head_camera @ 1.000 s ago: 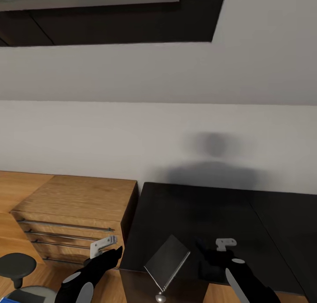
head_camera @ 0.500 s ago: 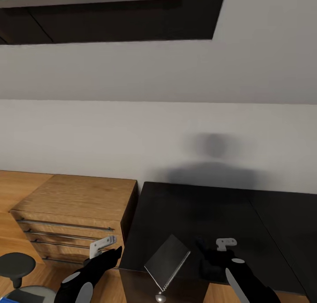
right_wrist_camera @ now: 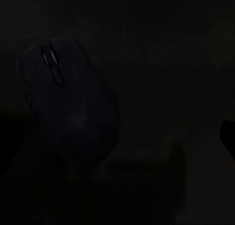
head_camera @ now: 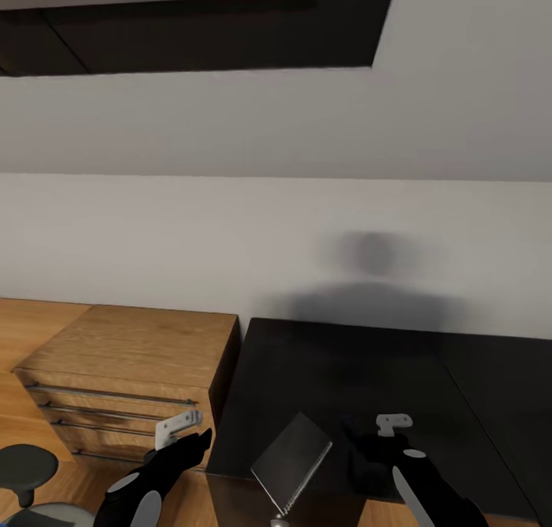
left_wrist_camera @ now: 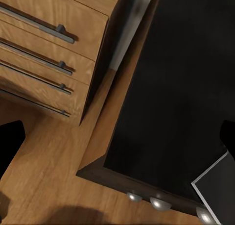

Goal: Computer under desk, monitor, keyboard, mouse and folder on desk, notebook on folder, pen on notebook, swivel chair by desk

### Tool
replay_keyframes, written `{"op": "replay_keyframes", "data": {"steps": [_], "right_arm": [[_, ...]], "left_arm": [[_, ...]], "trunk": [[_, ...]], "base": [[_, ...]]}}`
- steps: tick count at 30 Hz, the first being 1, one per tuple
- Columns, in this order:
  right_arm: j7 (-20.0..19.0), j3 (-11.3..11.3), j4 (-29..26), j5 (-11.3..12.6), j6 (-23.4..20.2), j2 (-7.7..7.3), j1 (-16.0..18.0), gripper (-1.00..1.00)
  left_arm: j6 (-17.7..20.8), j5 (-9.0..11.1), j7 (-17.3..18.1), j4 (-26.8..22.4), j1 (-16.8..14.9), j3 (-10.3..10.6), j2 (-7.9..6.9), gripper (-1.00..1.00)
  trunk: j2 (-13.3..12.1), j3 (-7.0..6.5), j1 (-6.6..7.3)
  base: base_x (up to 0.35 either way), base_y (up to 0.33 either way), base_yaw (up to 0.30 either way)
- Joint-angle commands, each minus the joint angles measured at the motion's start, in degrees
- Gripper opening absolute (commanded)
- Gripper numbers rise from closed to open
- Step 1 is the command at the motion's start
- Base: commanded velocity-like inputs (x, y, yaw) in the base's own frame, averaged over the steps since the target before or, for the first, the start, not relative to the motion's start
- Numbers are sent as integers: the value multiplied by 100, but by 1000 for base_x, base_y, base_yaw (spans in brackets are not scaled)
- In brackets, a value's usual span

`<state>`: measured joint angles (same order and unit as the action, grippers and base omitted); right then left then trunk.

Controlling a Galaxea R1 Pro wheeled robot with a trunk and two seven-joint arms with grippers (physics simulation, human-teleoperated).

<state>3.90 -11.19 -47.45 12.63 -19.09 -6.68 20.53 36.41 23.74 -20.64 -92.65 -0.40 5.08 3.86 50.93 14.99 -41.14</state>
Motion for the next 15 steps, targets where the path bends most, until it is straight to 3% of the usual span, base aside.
{"op": "replay_keyframes", "data": {"steps": [1, 9, 10, 15], "right_arm": [[41, -30, -10, 55, -24, -8, 4, 100], [37, -58, -16, 53, -22, -8, 4, 100], [35, -258, -24, 17, -4, -8, 4, 100], [38, -519, -26, -5, 103, -8, 4, 100]], "left_arm": [[15, 60, -54, -8, -4, 3, 0, 100], [16, 60, -54, -8, -4, -119, 0, 100], [15, 60, -54, -8, -4, -201, 0, 100], [15, 60, -54, -8, -4, -230, 0, 100]], "trunk": [[6, 8, -2], [6, 8, -2], [6, 8, -2], [6, 8, -2]], "base": [[42, 0, 0], [17, 0, 0], [2, 0, 0], [1, 0, 0]]}}
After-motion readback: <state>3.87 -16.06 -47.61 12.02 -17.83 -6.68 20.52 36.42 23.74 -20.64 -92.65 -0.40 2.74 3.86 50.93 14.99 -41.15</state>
